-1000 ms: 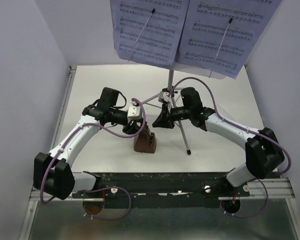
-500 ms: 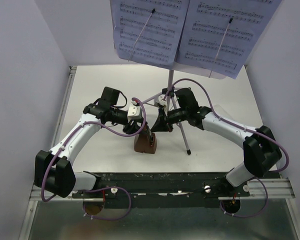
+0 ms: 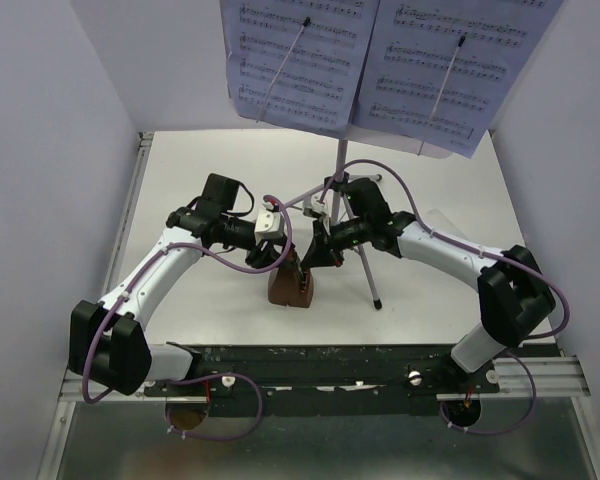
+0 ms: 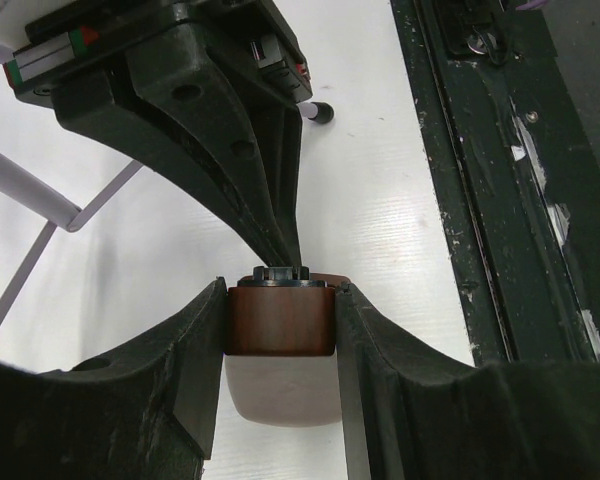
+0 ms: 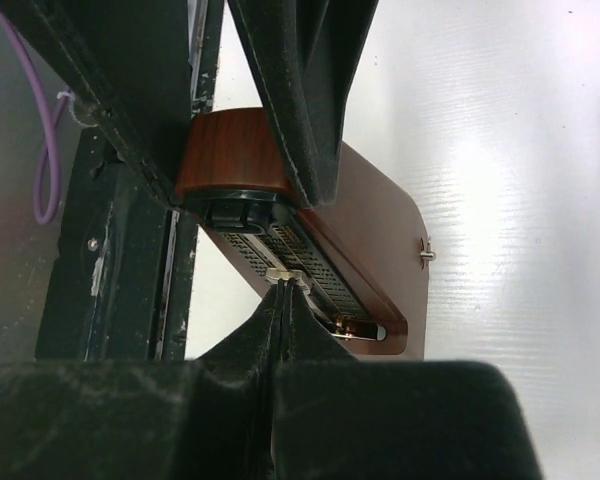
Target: Set up the instrument practice props
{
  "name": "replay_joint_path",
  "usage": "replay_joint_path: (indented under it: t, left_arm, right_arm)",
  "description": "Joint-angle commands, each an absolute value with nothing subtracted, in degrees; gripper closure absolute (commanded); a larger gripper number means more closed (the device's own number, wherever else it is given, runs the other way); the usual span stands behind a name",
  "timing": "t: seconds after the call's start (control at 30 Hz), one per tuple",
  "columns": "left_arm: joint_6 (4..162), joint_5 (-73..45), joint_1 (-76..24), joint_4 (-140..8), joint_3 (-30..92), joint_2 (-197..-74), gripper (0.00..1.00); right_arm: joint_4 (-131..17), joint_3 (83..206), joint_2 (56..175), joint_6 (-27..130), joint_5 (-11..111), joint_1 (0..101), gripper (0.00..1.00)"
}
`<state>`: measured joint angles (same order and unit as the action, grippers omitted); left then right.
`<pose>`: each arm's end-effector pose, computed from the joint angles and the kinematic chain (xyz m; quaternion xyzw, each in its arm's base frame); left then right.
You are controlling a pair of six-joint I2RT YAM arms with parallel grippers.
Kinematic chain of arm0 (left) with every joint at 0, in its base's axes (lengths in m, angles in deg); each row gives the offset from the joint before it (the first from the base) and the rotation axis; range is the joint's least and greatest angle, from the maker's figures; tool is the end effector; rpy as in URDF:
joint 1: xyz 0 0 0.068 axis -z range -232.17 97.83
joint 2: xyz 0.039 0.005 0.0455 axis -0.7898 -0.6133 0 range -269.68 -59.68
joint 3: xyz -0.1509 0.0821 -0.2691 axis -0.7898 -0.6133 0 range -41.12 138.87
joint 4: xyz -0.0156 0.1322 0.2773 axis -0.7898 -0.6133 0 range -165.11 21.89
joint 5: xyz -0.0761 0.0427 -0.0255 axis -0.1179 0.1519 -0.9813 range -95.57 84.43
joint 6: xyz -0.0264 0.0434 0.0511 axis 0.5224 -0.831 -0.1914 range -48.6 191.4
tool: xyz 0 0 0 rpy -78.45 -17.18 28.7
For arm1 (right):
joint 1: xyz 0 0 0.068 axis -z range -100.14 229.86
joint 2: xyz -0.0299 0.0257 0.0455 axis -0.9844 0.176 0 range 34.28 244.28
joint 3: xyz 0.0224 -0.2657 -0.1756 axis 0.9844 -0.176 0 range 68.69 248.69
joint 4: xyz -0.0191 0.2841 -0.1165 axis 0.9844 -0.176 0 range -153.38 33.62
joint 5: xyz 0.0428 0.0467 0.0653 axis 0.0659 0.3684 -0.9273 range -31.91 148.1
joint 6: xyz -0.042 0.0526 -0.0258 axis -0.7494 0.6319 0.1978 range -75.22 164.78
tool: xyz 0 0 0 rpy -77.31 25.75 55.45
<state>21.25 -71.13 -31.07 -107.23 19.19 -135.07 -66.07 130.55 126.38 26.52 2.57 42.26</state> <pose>0.2587 -0.1582 0.3167 0.6012 0.5534 -0.4339 0.3794 0.2854 0.2819 0.2598 -0.5497 0.6160 0.4789 0.2983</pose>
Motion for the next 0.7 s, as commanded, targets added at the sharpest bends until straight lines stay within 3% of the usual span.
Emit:
replay_joint_path:
  t: [0.0, 0.33, 0.5, 0.67]
  left_arm:
    - [21.83, -72.10, -30.64, -114.26, 17.15, -137.46, 0.59]
    - [21.92, -71.84, -30.55, -114.43, 16.80, -137.11, 0.59]
    - [22.09, -71.49, -30.64, -114.34, 16.36, -136.41, 0.59]
    - [22.35, -71.49, -30.55, -113.90, 15.92, -135.96, 0.59]
  right_arm:
    - [-62.46, 131.35, 127.36, 30.27, 5.00, 39.88, 0.96]
    - [-58.75, 129.86, 124.90, 34.85, 15.98, 39.87, 0.95]
    - [-57.61, 129.07, 123.59, 36.52, 23.55, 40.75, 0.89]
    - [-57.61, 128.45, 122.35, 34.33, 18.75, 41.19, 0.78]
